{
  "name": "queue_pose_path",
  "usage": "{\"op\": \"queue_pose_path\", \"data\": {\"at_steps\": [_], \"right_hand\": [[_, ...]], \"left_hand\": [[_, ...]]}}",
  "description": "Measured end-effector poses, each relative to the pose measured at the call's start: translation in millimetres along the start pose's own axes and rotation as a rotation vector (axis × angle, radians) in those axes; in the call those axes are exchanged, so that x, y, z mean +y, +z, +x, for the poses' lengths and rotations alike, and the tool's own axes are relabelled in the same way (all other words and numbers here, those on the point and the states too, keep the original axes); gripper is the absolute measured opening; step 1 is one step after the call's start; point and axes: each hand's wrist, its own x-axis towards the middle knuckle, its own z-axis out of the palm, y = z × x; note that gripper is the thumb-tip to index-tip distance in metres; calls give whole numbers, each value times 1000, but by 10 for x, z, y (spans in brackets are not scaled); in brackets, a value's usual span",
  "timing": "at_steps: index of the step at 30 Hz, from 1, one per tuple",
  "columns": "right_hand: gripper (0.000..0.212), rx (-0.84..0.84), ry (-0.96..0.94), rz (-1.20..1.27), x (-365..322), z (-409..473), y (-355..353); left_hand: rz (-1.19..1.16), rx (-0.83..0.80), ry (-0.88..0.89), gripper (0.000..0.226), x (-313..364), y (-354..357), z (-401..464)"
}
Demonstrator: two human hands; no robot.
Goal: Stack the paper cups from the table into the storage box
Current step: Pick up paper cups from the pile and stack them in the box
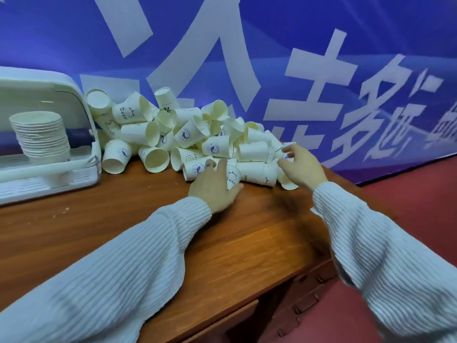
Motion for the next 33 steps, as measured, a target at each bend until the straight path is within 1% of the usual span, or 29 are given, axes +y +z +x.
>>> {"op": "queue_pose_path", "data": {"at_steps": [2, 5, 7, 9, 13, 15, 18, 22, 24, 26, 31, 33], "right_hand": [[60, -12, 53, -54, 210, 20, -22], [81, -93, 96, -74, 449, 0, 1], [91, -153, 68, -87, 556, -5, 54], [95, -183, 18, -141, 619, 6, 117], [88, -158, -10, -226, 664, 30, 268], [84, -130, 25, -206, 666, 34, 330], [74, -65, 59, -172, 653, 38, 394], [63, 31, 73, -235, 604, 22, 395], [65, 101, 75, -295, 541, 10, 334], [69, 134, 59, -325, 439, -5, 234], [66, 108, 35, -379, 92, -76, -148], [66, 101, 34, -359, -50, -112, -309]], "left_hand": [[3, -17, -26, 82, 54, 62, 45], [41, -49, -49, 80, 93, 123, 86], [47, -63, -54, 76, 92, 145, 89], [48, -86, -59, 77, 89, 143, 75], [61, -151, -82, 88, 65, 72, 14], [83, -185, -78, 87, 46, 36, -18], [106, -193, -65, 85, 16, 10, -50], [106, -186, -53, 82, 3, -16, -91], [97, -171, -48, 82, -2, -38, -107], [92, -162, -50, 83, -9, -74, -117], [84, -131, -41, 82, -12, -212, -152], [51, -111, -46, 81, -48, -268, -147]]}}
